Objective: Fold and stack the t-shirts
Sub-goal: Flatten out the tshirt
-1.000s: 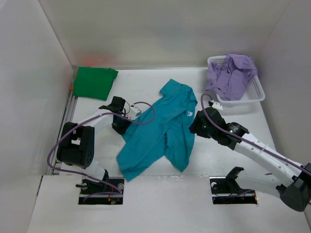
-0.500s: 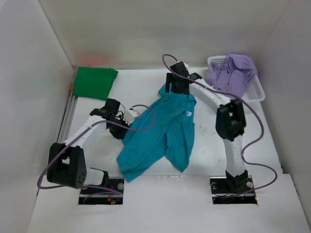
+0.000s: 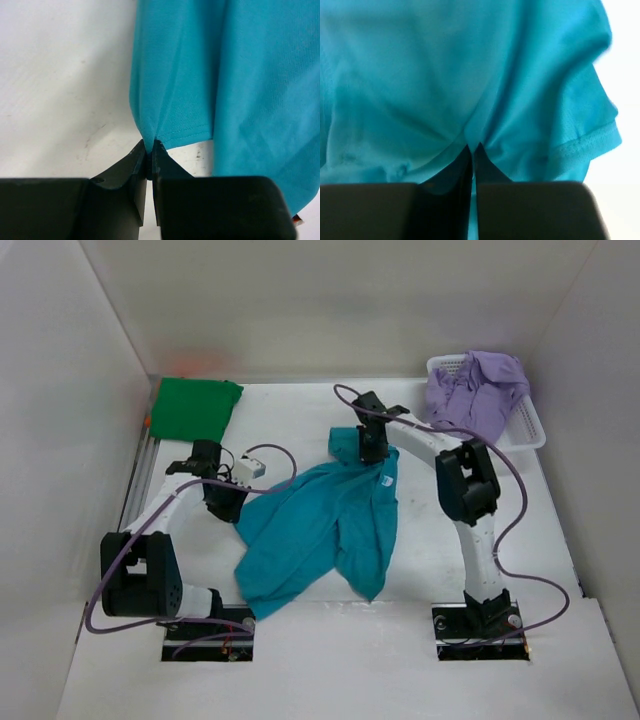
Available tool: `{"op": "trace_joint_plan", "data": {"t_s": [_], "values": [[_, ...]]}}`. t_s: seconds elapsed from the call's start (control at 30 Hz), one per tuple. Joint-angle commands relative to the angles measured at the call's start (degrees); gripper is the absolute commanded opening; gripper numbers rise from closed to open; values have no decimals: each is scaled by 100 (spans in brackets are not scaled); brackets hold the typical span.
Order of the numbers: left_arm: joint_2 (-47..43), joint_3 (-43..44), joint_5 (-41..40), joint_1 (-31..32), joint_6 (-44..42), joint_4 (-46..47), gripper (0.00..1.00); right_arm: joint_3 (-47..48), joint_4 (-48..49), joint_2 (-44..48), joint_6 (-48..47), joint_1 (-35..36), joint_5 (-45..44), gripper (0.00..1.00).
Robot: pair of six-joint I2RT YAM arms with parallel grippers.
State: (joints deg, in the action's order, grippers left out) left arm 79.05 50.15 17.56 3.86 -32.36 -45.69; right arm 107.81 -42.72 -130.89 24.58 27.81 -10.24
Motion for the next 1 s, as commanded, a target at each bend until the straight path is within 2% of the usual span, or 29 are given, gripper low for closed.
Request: {"op": "trace_joint_plan", "data": {"t_s": [0.0,0.17,0.27,0.37,0.47,0.57,0.7,0.77,0.8,0.97], "values": [[-12,258,142,-153,-51,-133,5,-1205,-1,781,38,123,478,0],[-161,118,98,-425,-367,-387,5,-3841,598,2723,477,465,786,1],[-223,-5,98,-426,-447,-458,5,-4890,572,3690,679,694,1076,15],[-188,-119,116,-321,-464,-458,5,-5069,405,4526,724,931,1033,33],[-91,-198,125,-162,-438,-414,5,-4403,159,4950,776,1011,595,43],[5,-251,98,5,-403,-379,5,-3550,53,4627,681,1142,111,48],[6,-313,98,84,-394,-318,6,-2872,71,3555,566,1090,-13,53],[-3,-348,98,84,-394,-300,6,-2538,141,2976,513,994,-39,63],[-3,-357,98,84,-403,-300,6,-2398,193,2712,469,976,-74,65],[-3,-445,98,67,-394,-230,6,-1931,343,1761,390,792,-364,68]]}}
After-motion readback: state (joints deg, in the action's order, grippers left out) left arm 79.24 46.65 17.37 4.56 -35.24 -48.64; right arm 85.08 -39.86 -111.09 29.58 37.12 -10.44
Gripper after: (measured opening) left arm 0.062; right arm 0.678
